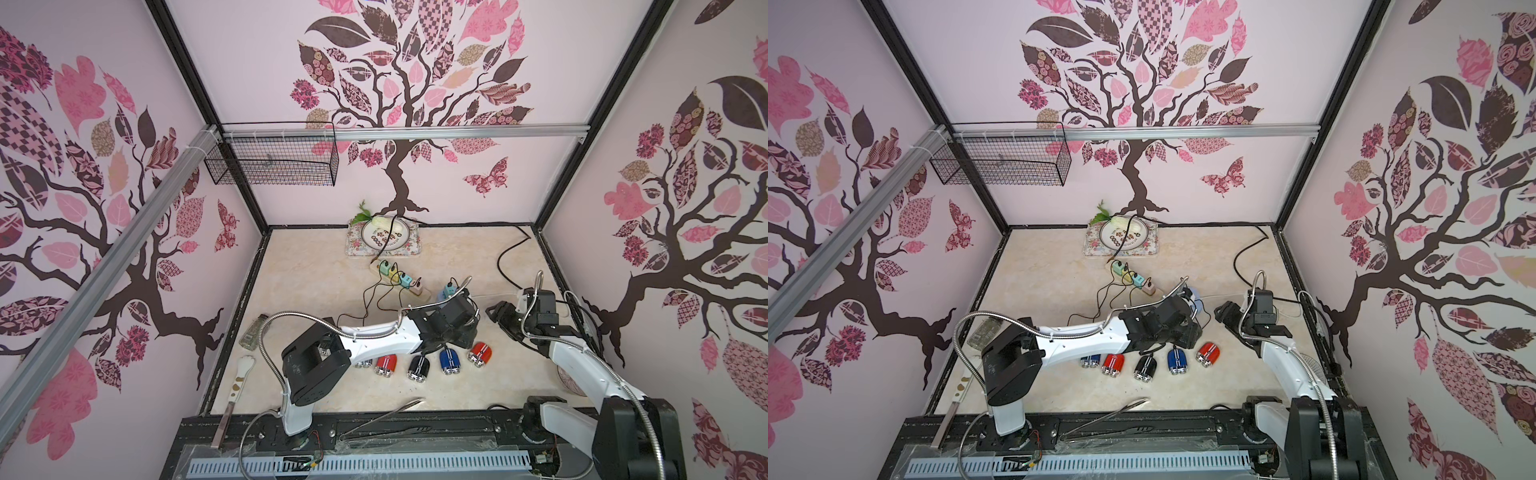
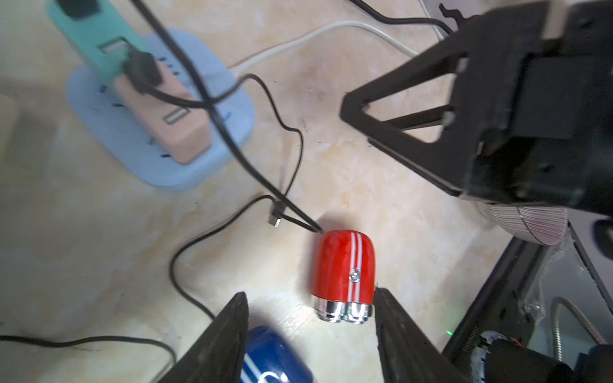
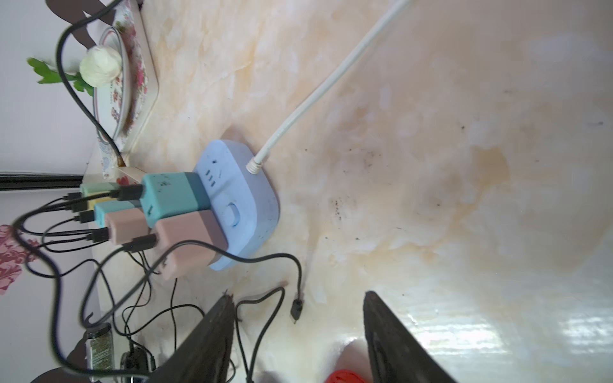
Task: Unplug the electric shaver
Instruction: Place the electric shaver at the center of the board, then remove the plug from the socket.
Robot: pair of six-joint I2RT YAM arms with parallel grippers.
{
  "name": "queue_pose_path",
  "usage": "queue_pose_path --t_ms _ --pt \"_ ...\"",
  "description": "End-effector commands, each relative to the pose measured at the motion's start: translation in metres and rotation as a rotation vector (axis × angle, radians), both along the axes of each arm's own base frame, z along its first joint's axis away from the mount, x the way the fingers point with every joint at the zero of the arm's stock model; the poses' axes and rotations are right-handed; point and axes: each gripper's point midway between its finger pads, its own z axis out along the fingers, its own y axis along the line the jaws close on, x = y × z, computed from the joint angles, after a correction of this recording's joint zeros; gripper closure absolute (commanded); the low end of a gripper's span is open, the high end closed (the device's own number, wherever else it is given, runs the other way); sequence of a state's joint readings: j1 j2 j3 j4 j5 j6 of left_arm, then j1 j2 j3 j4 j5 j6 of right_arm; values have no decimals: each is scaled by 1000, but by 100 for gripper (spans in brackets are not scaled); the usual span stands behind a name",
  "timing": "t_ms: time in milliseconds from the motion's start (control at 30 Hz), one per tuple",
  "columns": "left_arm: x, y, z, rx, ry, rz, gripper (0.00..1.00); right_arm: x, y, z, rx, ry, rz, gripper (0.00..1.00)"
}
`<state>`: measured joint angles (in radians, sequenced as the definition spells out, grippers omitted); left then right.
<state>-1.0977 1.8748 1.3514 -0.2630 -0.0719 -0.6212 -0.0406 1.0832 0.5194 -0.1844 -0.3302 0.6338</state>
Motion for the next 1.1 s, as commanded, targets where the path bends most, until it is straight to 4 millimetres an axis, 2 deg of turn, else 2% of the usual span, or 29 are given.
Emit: queue_pose_path --t_ms 0,167,333,433,700,900,1067 --pt "15 21 6 20 -40 65 41 7 -2 29 -63 -54 28 41" --pt "32 36 3 53 -51 137 46 10 10 53 -142 -107 70 51" --pt "51 50 -9 63 -17 214 60 12 25 78 -196 -164 125 59" --pt "60 58 -15 57 1 244 64 13 33 92 -193 -199 159 63" --pt "80 65 -35 -4 84 288 70 8 77 117 -235 -273 309 66" --pt "90 59 -42 -36 121 298 70 2 116 116 -257 -279 423 66" --pt "99 58 -49 -63 154 325 70 0 139 98 -270 -240 492 66"
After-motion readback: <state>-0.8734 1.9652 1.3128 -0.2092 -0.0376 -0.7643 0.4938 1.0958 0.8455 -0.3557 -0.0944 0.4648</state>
